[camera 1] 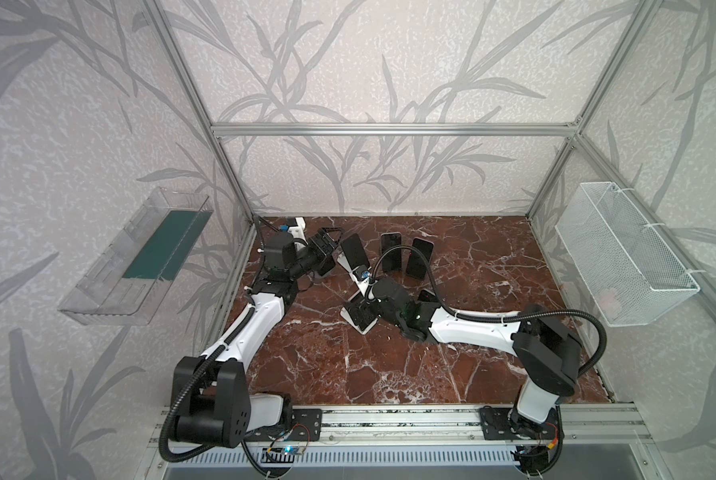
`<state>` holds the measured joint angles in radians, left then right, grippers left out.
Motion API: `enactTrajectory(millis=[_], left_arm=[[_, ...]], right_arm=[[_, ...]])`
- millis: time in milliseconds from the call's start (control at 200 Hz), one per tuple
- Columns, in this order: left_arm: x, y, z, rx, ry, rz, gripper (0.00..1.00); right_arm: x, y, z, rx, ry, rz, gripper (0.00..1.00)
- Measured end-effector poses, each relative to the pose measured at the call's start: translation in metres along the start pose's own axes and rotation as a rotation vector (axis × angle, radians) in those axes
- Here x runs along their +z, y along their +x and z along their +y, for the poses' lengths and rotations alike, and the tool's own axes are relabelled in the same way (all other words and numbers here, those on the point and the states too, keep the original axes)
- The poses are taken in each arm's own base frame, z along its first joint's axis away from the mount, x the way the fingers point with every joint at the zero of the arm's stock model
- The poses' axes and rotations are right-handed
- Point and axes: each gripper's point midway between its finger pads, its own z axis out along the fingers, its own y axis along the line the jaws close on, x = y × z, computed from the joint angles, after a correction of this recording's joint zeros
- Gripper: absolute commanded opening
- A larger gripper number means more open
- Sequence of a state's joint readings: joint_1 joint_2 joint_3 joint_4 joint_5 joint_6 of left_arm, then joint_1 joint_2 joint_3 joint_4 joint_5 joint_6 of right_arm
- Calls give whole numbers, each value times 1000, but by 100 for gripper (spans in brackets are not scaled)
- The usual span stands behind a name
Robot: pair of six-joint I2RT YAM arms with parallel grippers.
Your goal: Remove the phone from the phone stand
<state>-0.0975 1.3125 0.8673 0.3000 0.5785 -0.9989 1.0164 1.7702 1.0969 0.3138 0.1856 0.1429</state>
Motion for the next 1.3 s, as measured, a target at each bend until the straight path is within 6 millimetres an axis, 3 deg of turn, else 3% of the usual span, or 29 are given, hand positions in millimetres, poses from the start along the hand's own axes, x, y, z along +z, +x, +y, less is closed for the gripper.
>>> enactTrajectory(millis=[1005, 1300], left_arm=[[4, 0, -12, -21, 62, 10, 92], [5, 3, -13, -21, 65, 18, 90]], right_arm=[[7, 17, -4, 56, 3, -5, 90], [8, 18, -5, 70, 2, -6, 80]])
